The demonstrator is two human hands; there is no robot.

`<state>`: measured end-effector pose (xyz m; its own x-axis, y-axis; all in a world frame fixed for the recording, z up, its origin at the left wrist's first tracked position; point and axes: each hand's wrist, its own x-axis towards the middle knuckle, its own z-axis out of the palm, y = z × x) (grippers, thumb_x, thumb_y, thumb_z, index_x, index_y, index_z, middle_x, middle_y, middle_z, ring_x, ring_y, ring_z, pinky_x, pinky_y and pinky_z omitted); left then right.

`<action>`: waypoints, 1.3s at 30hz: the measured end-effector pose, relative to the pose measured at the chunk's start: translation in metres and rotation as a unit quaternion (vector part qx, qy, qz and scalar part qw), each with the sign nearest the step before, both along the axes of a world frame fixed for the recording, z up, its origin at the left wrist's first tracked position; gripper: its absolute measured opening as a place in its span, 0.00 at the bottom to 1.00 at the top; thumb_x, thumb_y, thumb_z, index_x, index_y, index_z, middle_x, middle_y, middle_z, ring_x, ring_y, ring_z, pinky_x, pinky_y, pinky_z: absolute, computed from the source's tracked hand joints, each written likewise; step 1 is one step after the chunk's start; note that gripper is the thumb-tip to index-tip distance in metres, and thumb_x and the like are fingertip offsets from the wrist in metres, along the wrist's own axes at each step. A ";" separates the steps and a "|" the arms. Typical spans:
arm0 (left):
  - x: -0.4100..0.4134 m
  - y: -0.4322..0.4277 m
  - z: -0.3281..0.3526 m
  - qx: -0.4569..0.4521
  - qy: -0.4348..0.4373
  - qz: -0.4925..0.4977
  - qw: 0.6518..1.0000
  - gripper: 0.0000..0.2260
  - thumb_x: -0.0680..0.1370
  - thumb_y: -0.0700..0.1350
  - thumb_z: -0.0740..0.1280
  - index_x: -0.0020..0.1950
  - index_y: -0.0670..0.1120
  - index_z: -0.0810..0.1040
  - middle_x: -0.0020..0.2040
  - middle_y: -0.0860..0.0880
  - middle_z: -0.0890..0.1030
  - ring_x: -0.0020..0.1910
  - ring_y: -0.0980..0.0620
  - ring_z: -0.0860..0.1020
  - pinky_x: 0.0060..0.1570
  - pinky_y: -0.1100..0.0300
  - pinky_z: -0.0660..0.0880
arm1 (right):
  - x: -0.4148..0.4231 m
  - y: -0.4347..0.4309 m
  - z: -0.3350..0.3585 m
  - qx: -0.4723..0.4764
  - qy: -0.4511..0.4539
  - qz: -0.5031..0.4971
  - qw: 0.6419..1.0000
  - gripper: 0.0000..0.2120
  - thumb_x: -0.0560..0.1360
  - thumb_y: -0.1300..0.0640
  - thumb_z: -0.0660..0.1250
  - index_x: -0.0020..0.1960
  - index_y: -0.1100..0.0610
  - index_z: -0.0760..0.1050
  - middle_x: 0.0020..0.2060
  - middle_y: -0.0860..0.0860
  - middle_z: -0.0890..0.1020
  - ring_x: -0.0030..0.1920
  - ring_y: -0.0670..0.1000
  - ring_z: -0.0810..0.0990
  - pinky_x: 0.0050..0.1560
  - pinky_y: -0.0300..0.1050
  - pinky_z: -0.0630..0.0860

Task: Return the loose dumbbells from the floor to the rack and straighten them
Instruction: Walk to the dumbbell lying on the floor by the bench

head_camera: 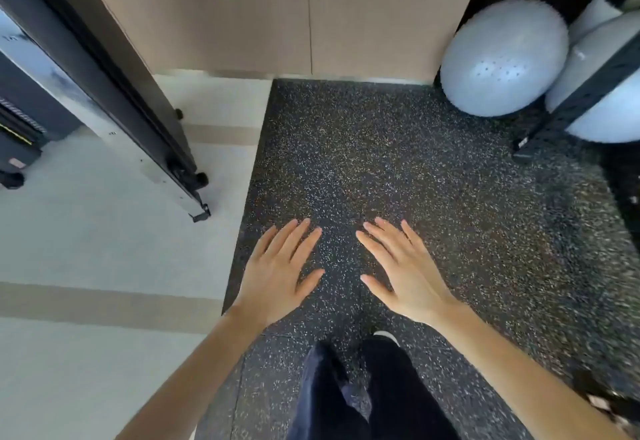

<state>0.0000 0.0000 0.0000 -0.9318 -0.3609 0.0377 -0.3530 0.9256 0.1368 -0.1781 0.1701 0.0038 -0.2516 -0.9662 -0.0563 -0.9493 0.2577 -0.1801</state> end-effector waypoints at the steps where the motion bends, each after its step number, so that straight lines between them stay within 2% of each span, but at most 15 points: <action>1: -0.002 0.003 -0.003 0.007 -0.020 -0.023 1.000 0.26 0.79 0.60 0.51 0.72 0.48 0.67 0.71 0.46 0.70 0.70 0.46 0.68 0.68 0.46 0.64 | 0.000 0.008 -0.004 0.020 0.011 0.004 1.000 0.29 0.77 0.40 0.52 0.73 0.53 0.60 0.71 0.51 0.67 0.73 0.52 0.59 0.72 0.59 0.55; 4: -0.009 0.010 -0.014 -0.001 -0.037 -0.099 0.994 0.25 0.80 0.60 0.51 0.72 0.49 0.67 0.71 0.47 0.69 0.70 0.47 0.68 0.69 0.47 0.63 | -0.003 0.038 -0.014 0.060 0.027 -0.006 0.998 0.29 0.76 0.39 0.52 0.73 0.52 0.61 0.71 0.50 0.67 0.73 0.52 0.60 0.72 0.57 0.51; 8: -0.040 0.015 -0.017 -0.002 -0.044 -0.210 0.977 0.25 0.81 0.59 0.50 0.73 0.49 0.66 0.73 0.48 0.67 0.72 0.48 0.65 0.70 0.47 0.60 | -0.016 0.075 -0.011 0.083 0.028 -0.035 0.996 0.28 0.76 0.39 0.53 0.72 0.51 0.62 0.69 0.50 0.70 0.71 0.52 0.64 0.70 0.56 0.53; 11: -0.067 0.025 -0.011 -0.004 -0.045 -0.252 0.967 0.25 0.81 0.59 0.50 0.74 0.49 0.64 0.74 0.49 0.65 0.72 0.48 0.64 0.70 0.47 0.58 | -0.026 0.099 -0.004 0.086 0.027 -0.067 0.994 0.28 0.76 0.40 0.53 0.72 0.50 0.61 0.70 0.50 0.69 0.72 0.51 0.63 0.70 0.56 0.53; 16: -0.131 0.055 0.014 0.004 -0.007 -0.312 0.950 0.24 0.81 0.58 0.52 0.74 0.49 0.63 0.74 0.48 0.64 0.73 0.48 0.62 0.70 0.46 0.59 | -0.051 0.145 0.016 -0.031 0.013 -0.156 0.987 0.26 0.78 0.42 0.54 0.73 0.53 0.61 0.71 0.52 0.67 0.73 0.53 0.61 0.70 0.59 0.58; 21: -0.196 0.092 0.040 -0.008 0.016 -0.377 0.926 0.24 0.81 0.58 0.52 0.74 0.49 0.63 0.75 0.49 0.63 0.74 0.49 0.60 0.71 0.45 0.59 | -0.070 0.193 0.039 -0.125 0.049 -0.228 0.964 0.26 0.78 0.45 0.56 0.72 0.56 0.62 0.71 0.54 0.65 0.73 0.54 0.60 0.69 0.62 0.60; 26: -0.242 0.135 0.042 -0.017 0.023 -0.439 0.898 0.24 0.81 0.57 0.52 0.75 0.49 0.63 0.76 0.50 0.61 0.75 0.50 0.58 0.71 0.46 0.57 | -0.073 0.240 0.042 -0.156 0.077 -0.299 0.938 0.25 0.78 0.47 0.58 0.71 0.57 0.64 0.71 0.54 0.65 0.73 0.55 0.60 0.70 0.62 0.60; 33: -0.288 0.192 0.020 -0.001 0.002 -0.549 0.836 0.23 0.80 0.56 0.55 0.74 0.50 0.64 0.75 0.50 0.62 0.75 0.51 0.58 0.71 0.47 0.57 | -0.048 0.280 0.016 -0.099 0.066 -0.433 0.893 0.26 0.77 0.47 0.61 0.72 0.54 0.62 0.72 0.52 0.64 0.73 0.54 0.60 0.69 0.61 0.61; 39: -0.333 0.221 0.013 0.001 -0.002 -0.665 0.747 0.23 0.80 0.56 0.55 0.74 0.50 0.63 0.75 0.50 0.61 0.75 0.52 0.58 0.73 0.48 0.55 | -0.008 0.281 0.003 -0.064 0.054 -0.563 0.823 0.27 0.76 0.47 0.60 0.73 0.53 0.61 0.72 0.53 0.65 0.73 0.54 0.61 0.69 0.61 0.61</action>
